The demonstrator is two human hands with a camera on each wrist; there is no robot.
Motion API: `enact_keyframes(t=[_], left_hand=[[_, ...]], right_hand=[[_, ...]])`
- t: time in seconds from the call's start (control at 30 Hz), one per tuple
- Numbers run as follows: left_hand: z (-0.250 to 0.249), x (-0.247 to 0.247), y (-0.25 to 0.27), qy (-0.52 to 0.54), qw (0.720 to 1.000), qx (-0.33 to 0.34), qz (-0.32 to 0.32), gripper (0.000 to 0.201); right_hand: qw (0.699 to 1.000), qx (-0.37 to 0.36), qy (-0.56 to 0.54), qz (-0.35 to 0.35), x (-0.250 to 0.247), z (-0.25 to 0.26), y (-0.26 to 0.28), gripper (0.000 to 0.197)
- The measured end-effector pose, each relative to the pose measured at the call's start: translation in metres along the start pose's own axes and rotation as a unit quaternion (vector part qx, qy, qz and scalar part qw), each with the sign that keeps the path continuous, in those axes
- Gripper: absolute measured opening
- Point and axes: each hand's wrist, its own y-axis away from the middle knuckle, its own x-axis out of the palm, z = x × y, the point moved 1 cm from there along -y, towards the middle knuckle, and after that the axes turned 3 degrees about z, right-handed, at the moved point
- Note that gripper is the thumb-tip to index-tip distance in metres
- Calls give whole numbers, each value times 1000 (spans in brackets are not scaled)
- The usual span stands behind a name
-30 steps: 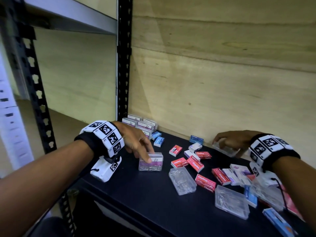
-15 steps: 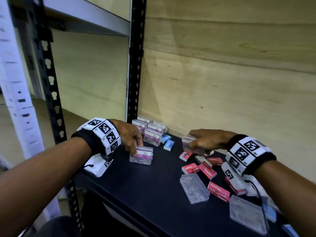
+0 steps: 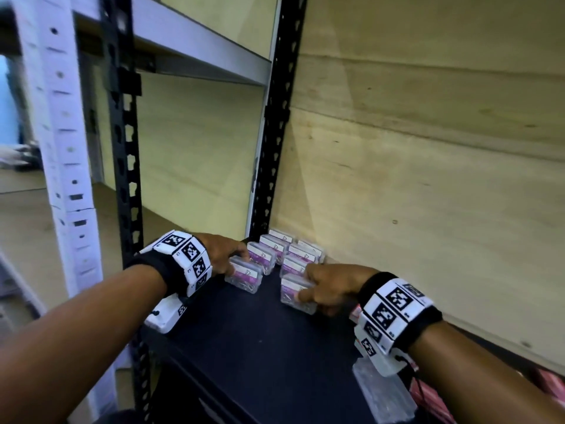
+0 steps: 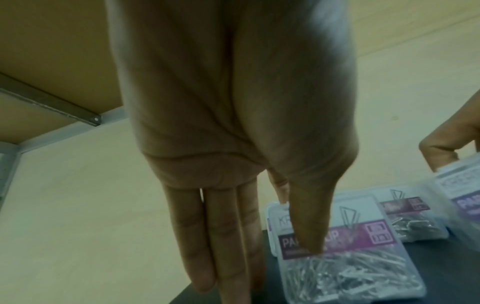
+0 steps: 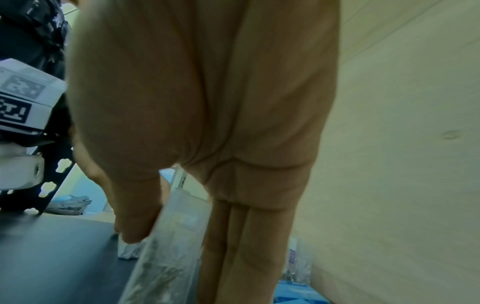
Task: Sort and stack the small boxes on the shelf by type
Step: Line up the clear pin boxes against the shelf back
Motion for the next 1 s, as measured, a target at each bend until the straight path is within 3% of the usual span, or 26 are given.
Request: enact_keyframes(t=[0.17, 0.73, 0.8, 0.87, 1.0], left_hand=[[5, 4, -9, 0, 1000, -15, -20, 37], [-3, -5, -20, -6, 1000, -26, 1, 39], [-3, -4, -19, -5, 1000, -28, 3, 40], [-3, -4, -18, 6, 1000, -24, 8, 41], [-2, 0, -14, 24, 999, -24, 19, 42]], right_hand=[[998, 9, -65, 18, 0, 4, -15, 35], [999, -8, 45, 25, -6, 15, -19, 35], [998, -6, 53, 19, -6, 14, -20, 43], [999, 2, 36, 19, -6, 10, -24, 57], [997, 11, -63, 43, -5, -6, -28, 50]])
